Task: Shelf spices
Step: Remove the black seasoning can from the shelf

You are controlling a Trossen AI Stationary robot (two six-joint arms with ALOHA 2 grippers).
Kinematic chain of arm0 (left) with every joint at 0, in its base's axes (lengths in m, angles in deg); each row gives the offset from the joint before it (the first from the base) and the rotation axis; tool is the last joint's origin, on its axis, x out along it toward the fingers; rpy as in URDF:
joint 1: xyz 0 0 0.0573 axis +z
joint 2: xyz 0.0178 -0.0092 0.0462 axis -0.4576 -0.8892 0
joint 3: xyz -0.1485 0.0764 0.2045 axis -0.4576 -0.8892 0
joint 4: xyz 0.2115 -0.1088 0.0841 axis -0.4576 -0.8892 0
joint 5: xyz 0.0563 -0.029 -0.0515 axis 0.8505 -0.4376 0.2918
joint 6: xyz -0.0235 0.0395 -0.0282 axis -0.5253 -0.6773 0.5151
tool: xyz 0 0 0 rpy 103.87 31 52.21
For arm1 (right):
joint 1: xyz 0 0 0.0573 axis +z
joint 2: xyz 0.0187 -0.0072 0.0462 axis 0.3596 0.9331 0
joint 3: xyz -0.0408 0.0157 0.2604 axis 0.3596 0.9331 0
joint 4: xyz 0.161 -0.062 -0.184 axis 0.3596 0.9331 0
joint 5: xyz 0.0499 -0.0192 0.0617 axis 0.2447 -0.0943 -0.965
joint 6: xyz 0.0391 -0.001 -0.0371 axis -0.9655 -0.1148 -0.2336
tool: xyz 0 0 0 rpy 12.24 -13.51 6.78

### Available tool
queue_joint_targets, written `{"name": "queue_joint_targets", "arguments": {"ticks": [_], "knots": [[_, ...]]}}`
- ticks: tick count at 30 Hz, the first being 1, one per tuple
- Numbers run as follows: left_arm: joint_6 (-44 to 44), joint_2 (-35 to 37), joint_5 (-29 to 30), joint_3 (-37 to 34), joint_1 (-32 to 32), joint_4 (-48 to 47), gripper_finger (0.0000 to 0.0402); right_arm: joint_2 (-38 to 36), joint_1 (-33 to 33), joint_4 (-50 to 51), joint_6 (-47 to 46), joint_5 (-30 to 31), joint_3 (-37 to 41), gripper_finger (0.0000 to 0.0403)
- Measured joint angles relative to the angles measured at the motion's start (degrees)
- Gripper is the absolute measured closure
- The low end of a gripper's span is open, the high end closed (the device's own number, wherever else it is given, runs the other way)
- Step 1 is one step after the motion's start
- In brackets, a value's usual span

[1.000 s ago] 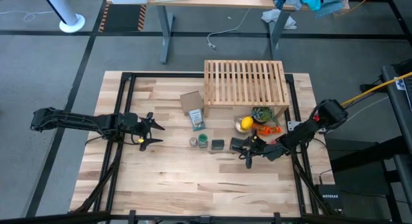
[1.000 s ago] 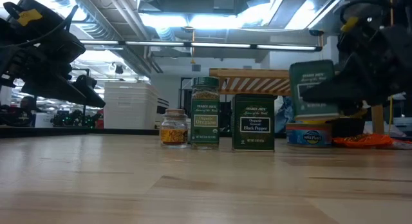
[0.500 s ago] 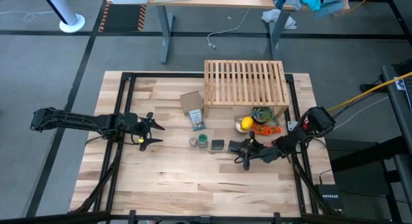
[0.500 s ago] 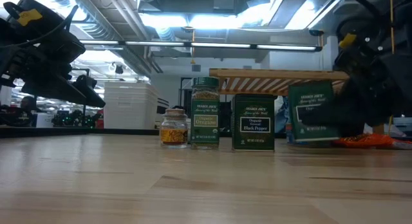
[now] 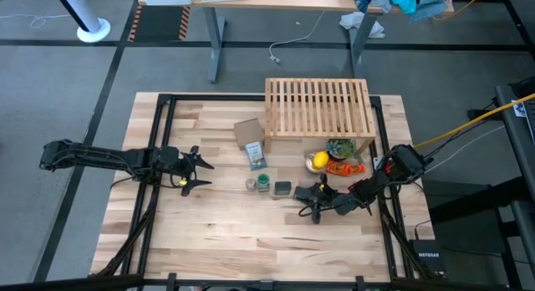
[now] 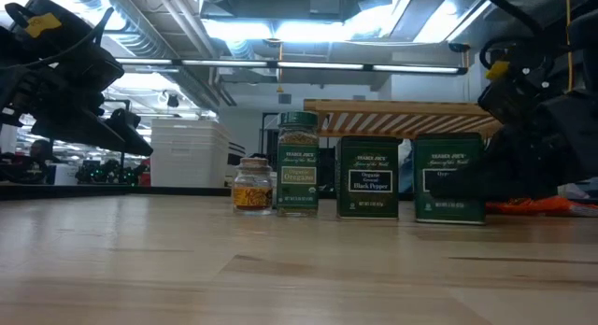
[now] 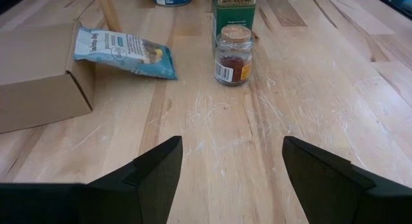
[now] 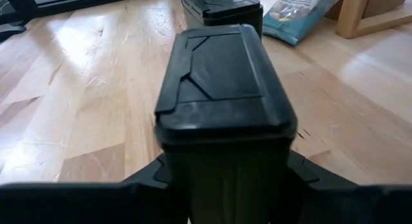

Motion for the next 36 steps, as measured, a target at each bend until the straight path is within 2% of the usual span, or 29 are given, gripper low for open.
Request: {"name": "queue_joint_targets", "arguments": {"ticks": [8, 17, 21, 27, 36], "knots": [[0.00, 0.01, 0.01, 0.00, 0.00, 0.00, 0.0141, 0.31, 0.00, 2.17, -0.27, -0.93, 0.25, 0.0228], [0.00, 0.00, 0.00, 0.00, 0.00, 0.00, 0.0141, 0.22, 0.00, 2.36, -0.25, -0.95, 0.36, 0.0121], [0.02, 0.02, 0.01, 0.00, 0.00, 0.00, 0.0141, 0.17, 0.00, 1.40, -0.24, -0.95, 1.42, 0.0088], [0.01, 0.02, 0.00, 0.00, 0.00, 0.00, 0.0141, 0.13, 0.00, -5.89, 0.40, -0.47, 4.66, 0.0062], [0.02, 0.01, 0.00, 0.00, 0.00, 0.00, 0.0141, -0.37, 0.00, -22.10, 0.25, -0.42, 13.55, 0.0059]]}}
